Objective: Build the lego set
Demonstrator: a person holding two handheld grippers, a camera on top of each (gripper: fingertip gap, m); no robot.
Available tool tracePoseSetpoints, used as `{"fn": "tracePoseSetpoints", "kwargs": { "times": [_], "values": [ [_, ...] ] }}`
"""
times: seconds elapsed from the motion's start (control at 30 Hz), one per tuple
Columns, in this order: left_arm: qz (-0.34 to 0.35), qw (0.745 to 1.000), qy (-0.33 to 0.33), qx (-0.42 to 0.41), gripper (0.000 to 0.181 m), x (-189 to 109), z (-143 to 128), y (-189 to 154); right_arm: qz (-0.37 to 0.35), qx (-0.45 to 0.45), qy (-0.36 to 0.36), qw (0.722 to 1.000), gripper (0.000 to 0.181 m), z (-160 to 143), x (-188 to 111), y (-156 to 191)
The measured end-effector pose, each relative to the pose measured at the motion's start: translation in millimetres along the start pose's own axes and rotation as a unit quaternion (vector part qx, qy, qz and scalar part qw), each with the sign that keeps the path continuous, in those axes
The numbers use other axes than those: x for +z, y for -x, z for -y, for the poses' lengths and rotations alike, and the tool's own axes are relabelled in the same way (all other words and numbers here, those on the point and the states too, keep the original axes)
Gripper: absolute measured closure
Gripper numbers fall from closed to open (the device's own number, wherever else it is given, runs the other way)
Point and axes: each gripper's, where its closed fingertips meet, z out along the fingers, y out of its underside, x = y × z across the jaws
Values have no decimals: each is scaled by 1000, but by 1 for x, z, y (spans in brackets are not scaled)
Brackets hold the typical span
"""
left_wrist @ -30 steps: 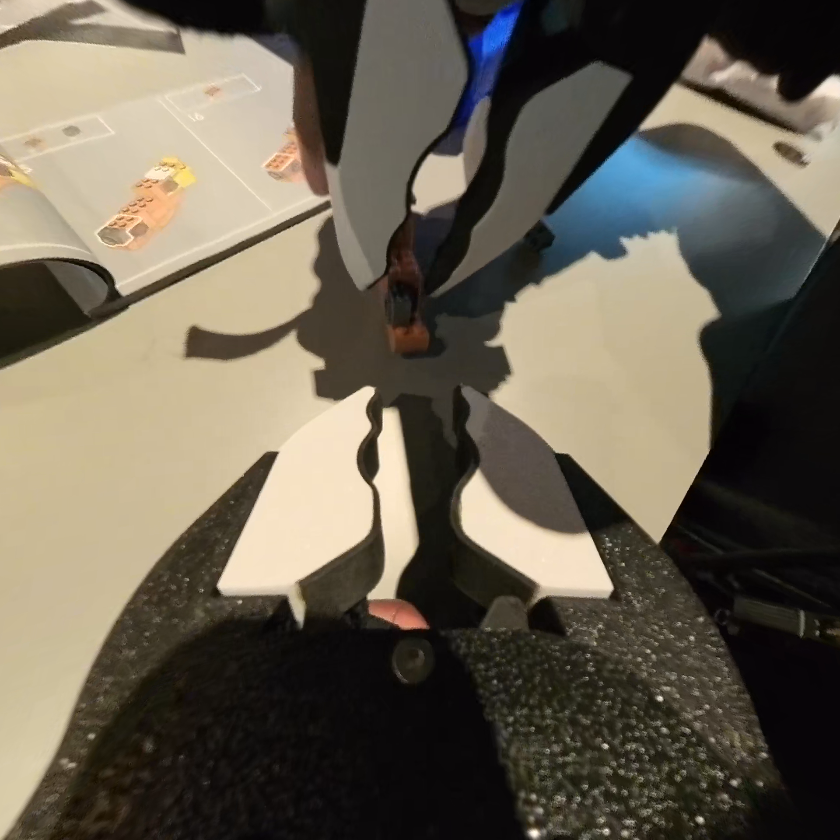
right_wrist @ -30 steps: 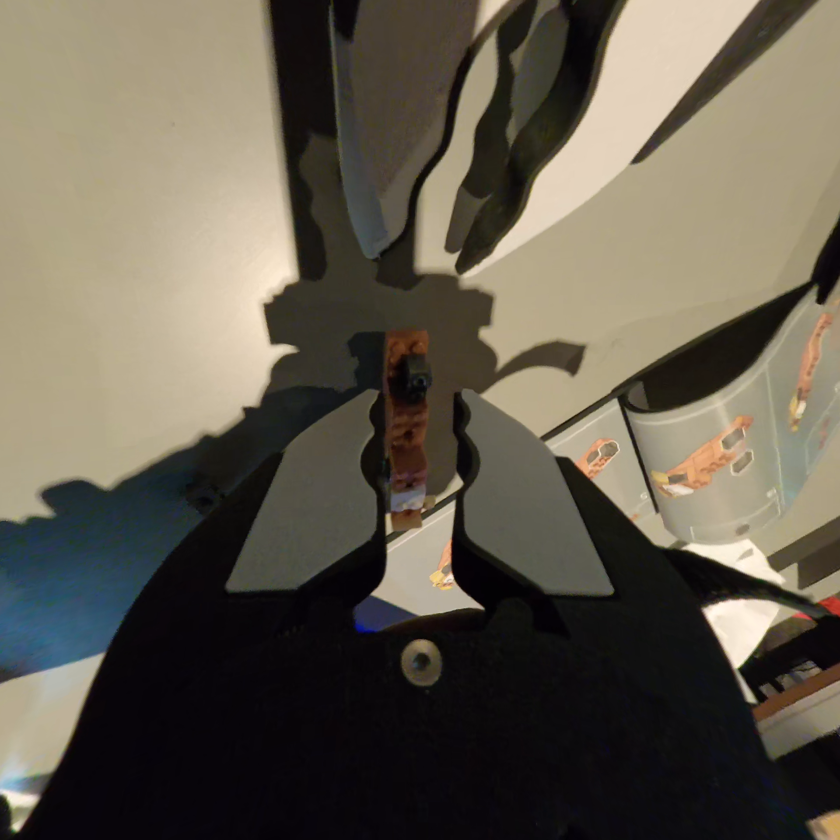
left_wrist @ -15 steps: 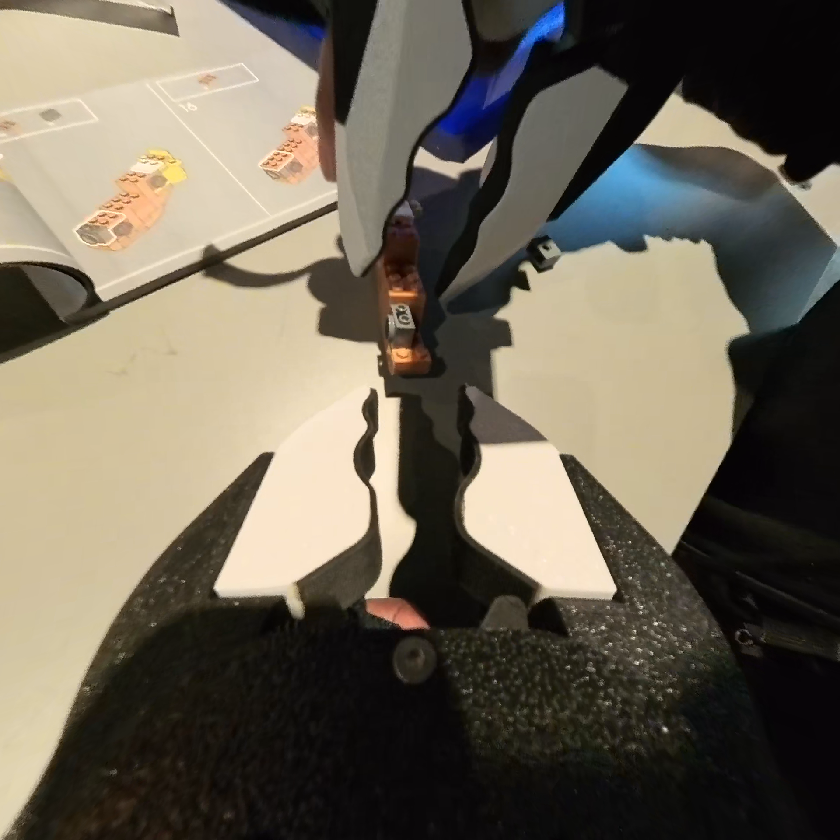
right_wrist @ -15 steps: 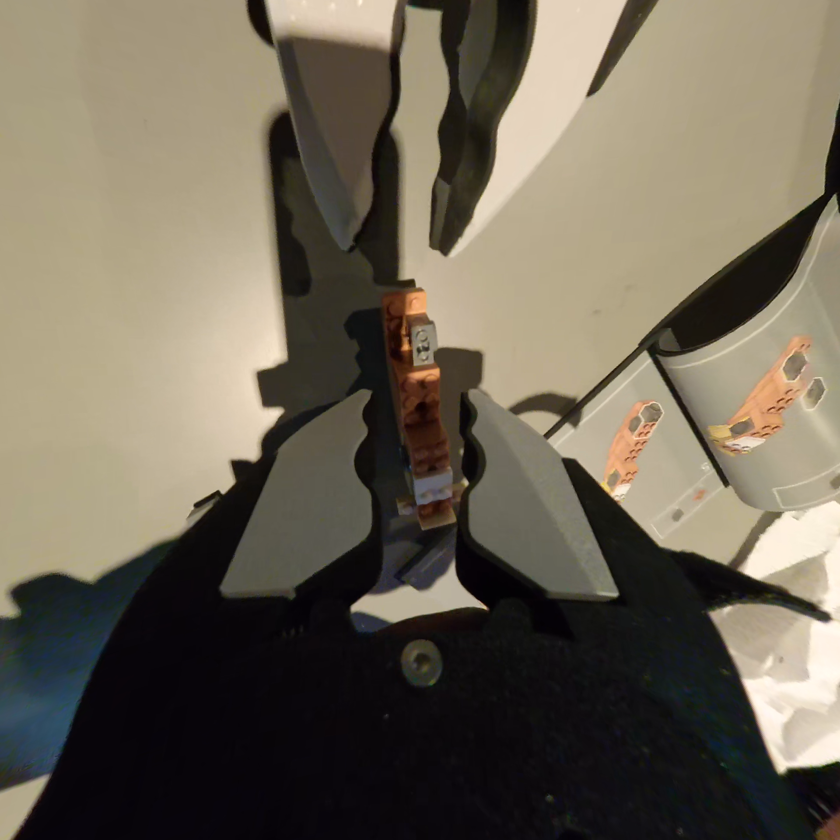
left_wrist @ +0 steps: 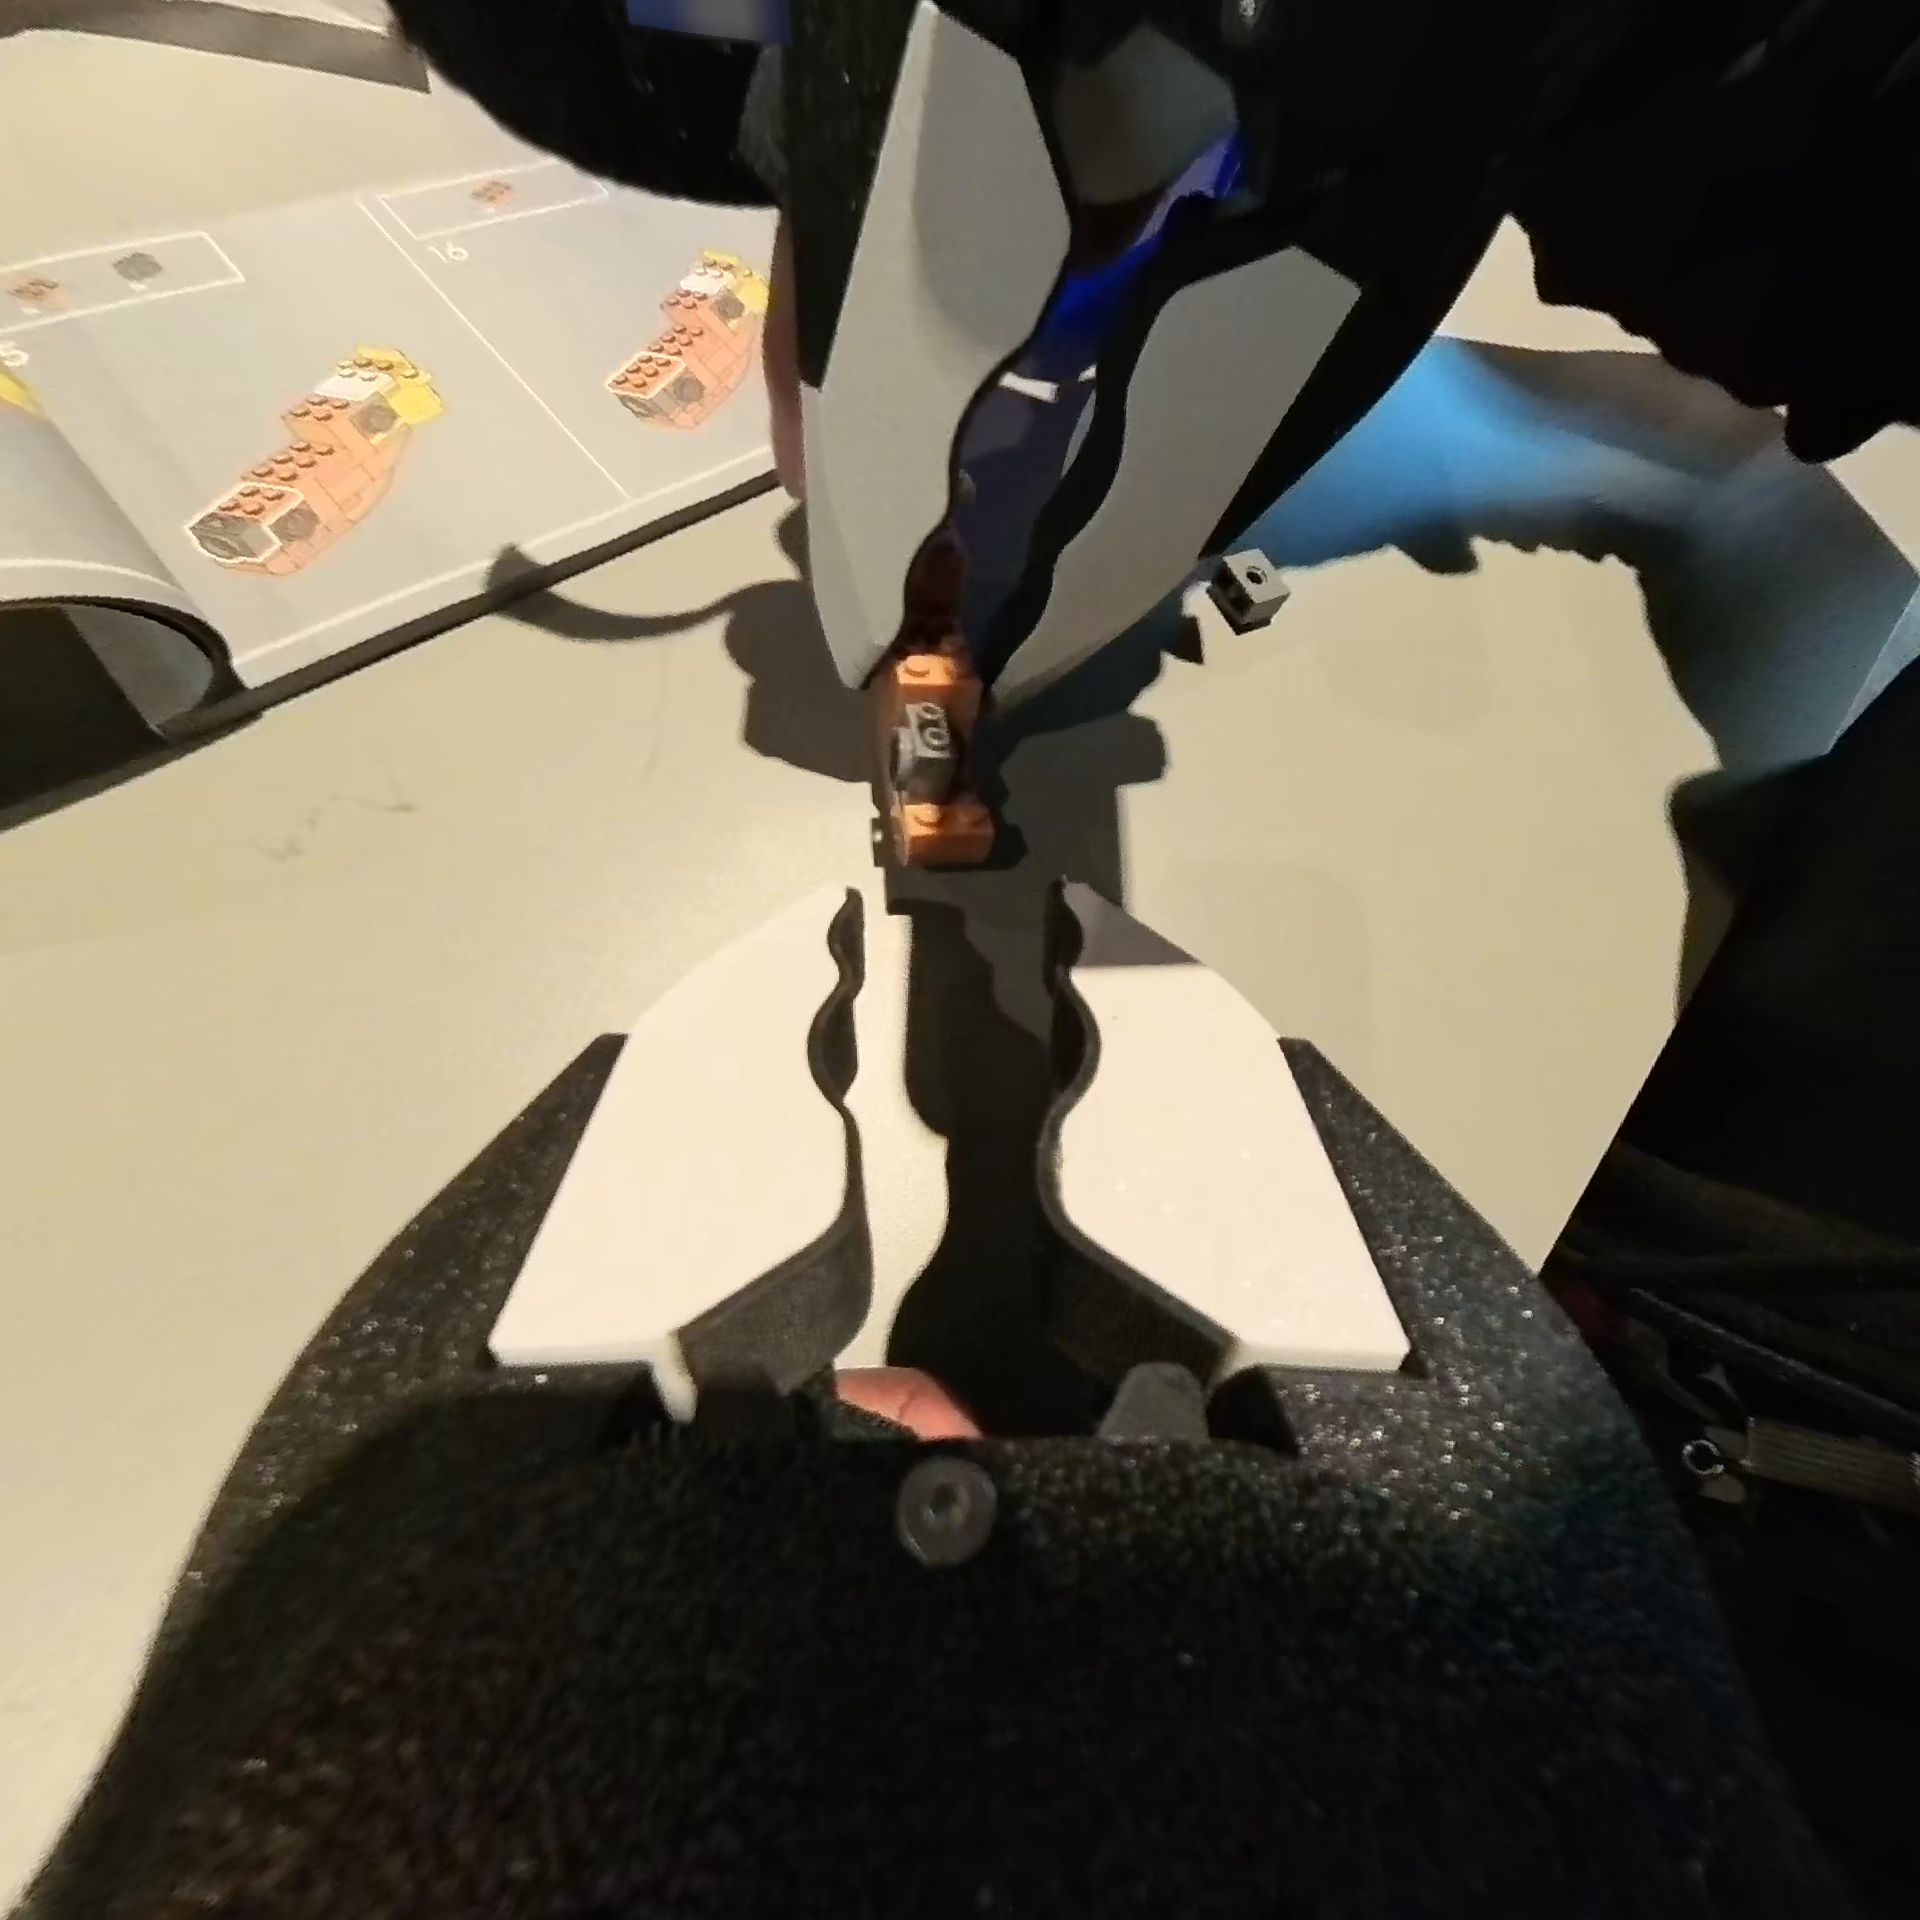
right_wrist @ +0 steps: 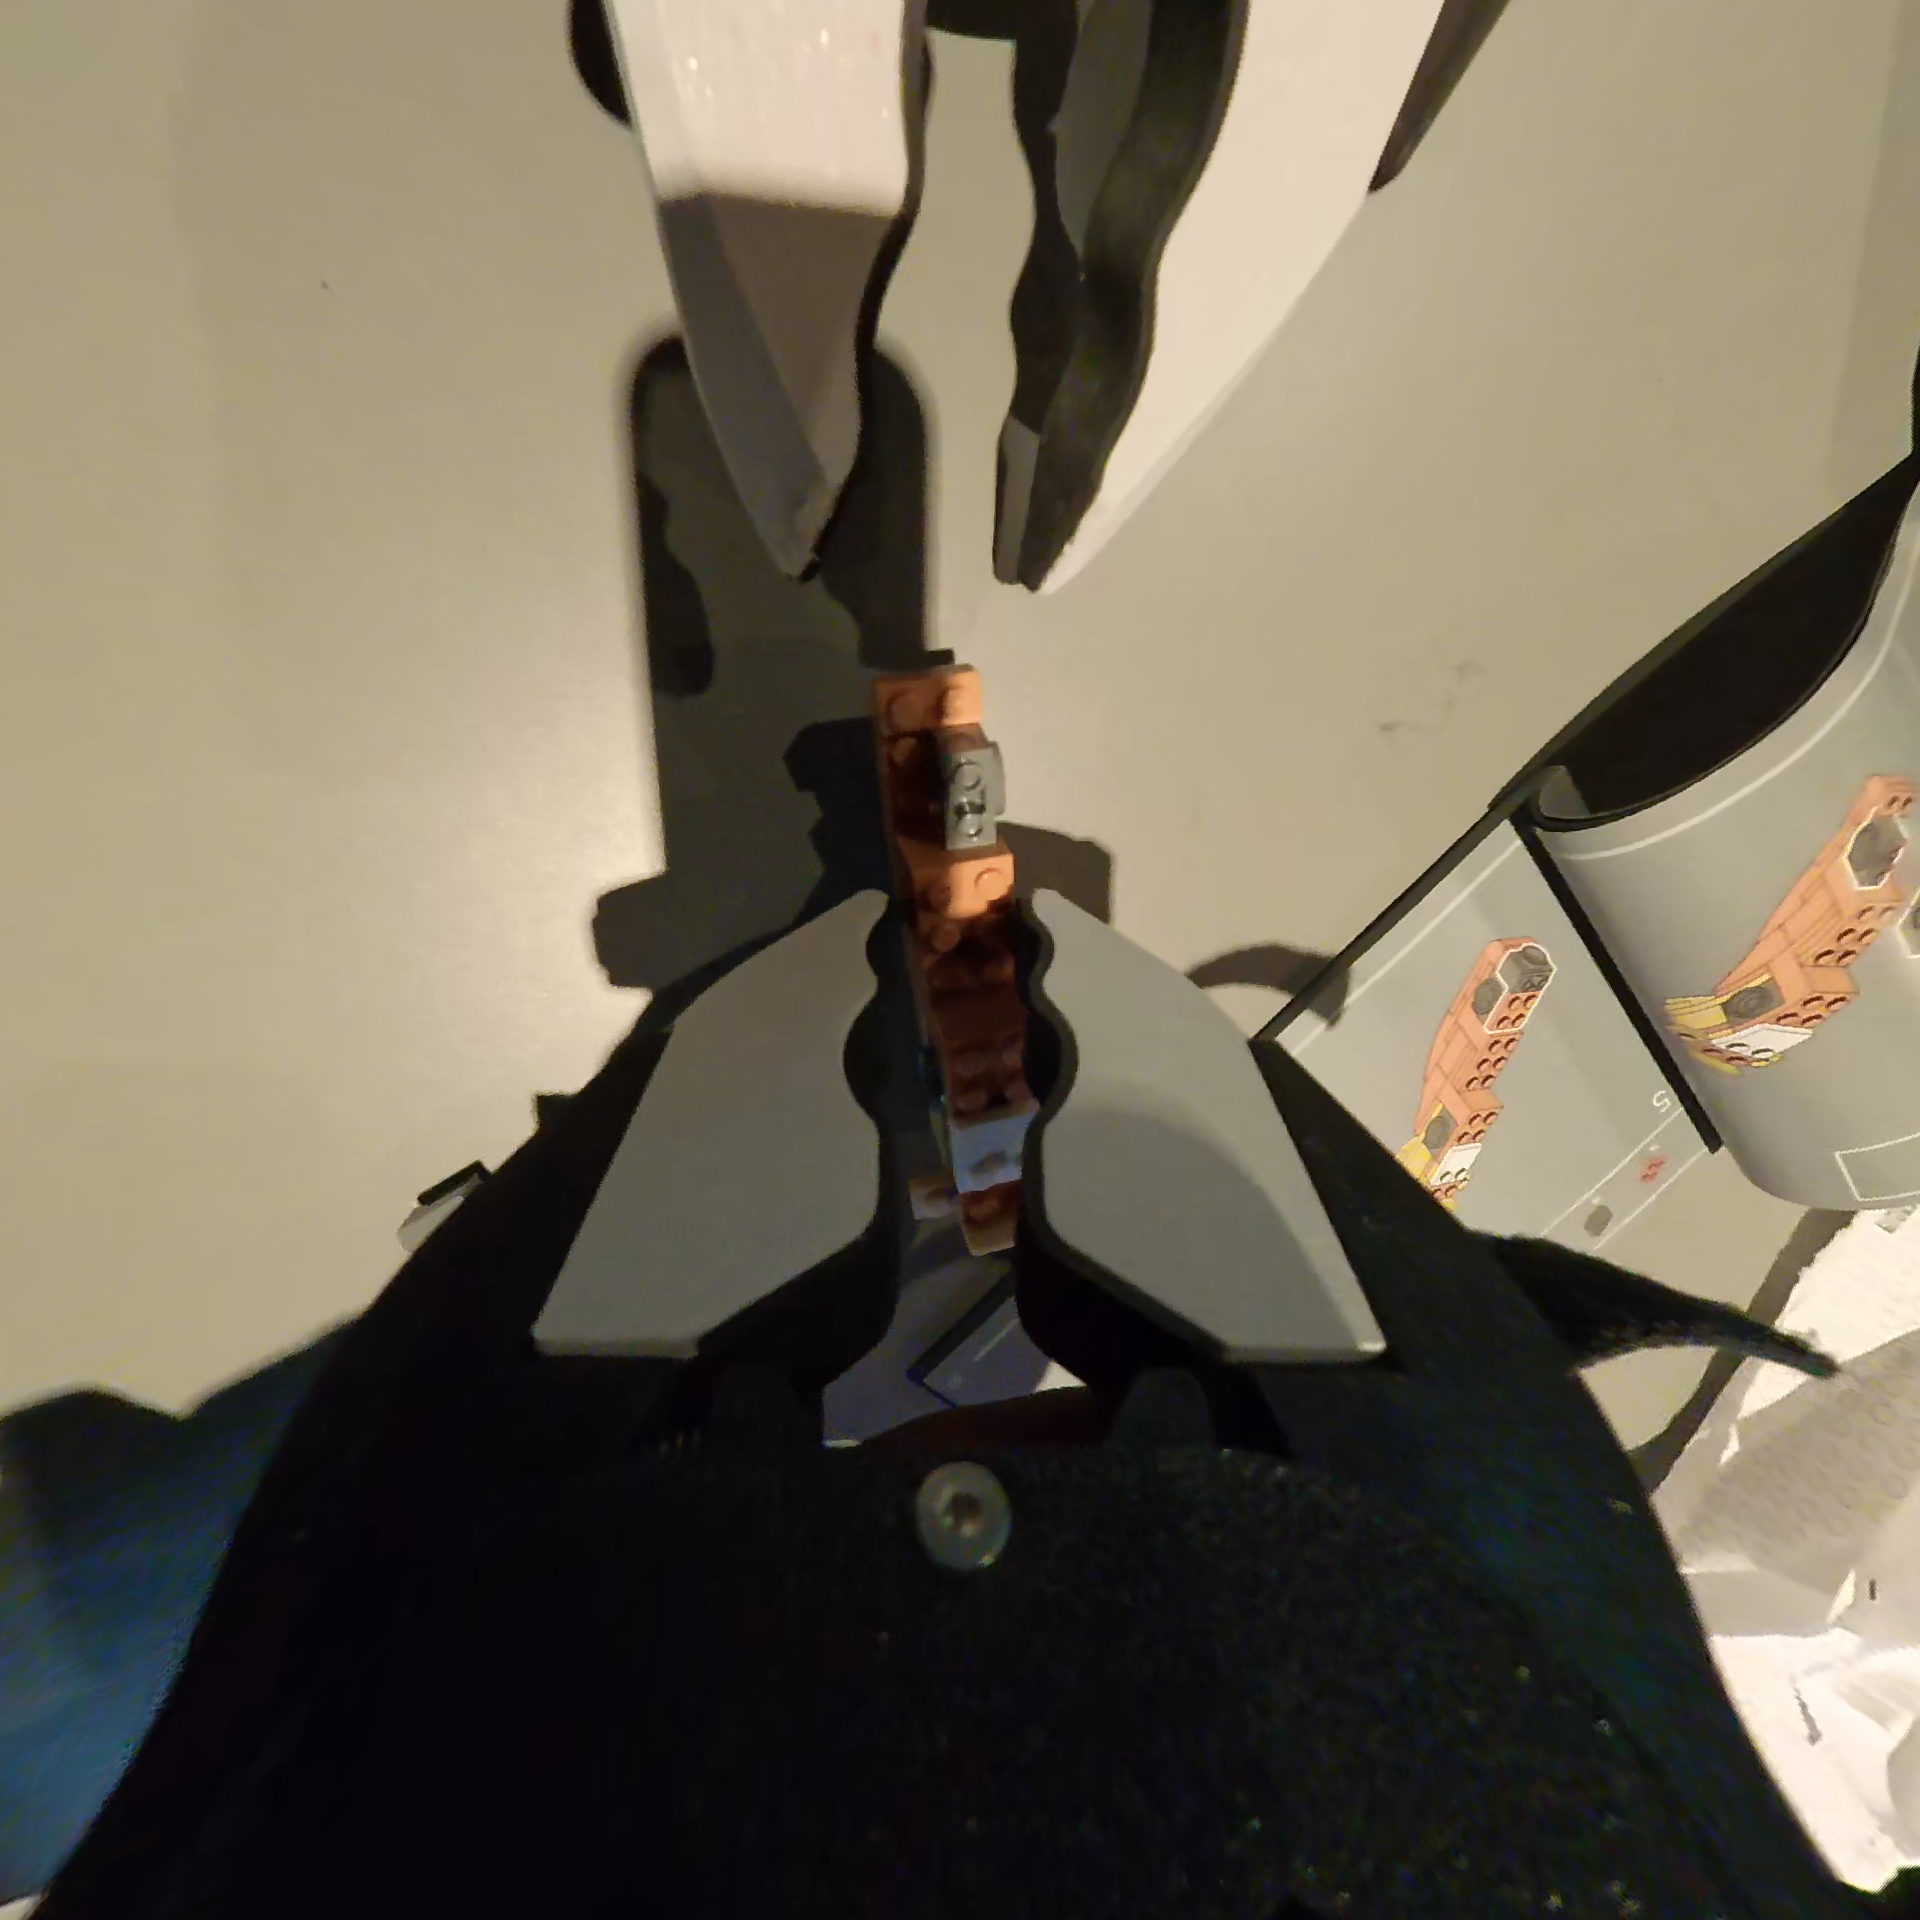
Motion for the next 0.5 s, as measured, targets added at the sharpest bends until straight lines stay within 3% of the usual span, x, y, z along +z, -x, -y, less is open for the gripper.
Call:
{"fn": "tracePoseSetpoints", "kwargs": {
  "times": [0.37,0.5],
  "values": [
    [-12,1000,-21,-10,148,-9,0,-3,11,-23,3,1000,163,3,-1,2],
    [-28,997,-60,40,142,-20,8,-9,21,-46,-8,999,164,9,-10,3]
  ]
}}
